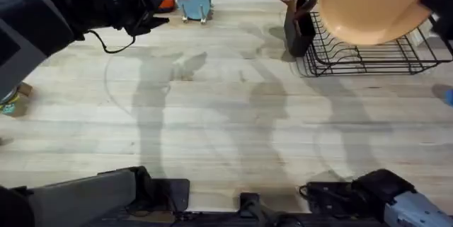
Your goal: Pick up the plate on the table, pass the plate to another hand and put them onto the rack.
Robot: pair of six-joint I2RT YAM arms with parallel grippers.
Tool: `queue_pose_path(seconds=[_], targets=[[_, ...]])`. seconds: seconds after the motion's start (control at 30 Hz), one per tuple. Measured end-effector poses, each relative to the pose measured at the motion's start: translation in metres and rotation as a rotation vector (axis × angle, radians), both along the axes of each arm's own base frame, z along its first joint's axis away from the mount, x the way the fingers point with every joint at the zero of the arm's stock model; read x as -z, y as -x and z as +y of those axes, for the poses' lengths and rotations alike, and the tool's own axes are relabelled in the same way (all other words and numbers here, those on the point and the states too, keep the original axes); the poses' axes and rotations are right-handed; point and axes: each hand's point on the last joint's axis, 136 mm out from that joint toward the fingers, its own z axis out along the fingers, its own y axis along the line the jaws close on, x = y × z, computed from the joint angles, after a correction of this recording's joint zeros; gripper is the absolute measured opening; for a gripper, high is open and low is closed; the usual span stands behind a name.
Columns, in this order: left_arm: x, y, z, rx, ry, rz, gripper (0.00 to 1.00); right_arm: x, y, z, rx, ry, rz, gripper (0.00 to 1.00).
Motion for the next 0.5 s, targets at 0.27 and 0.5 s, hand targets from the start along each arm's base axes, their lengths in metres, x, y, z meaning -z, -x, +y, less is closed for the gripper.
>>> queue_pose_path(seconds=[0.27,0.5], targets=[[0.0,0.0,0.0,0.0,0.0,0.0,0.992,-0.027,-0.001,-0.043,0.17,-0.025,-0.118,0.031],[0.0,0.0,0.0,0.0,0.0,0.0,0.993,-0.032,-0.011,-0.089,0.348,-0.018,-0.149,0.031]])
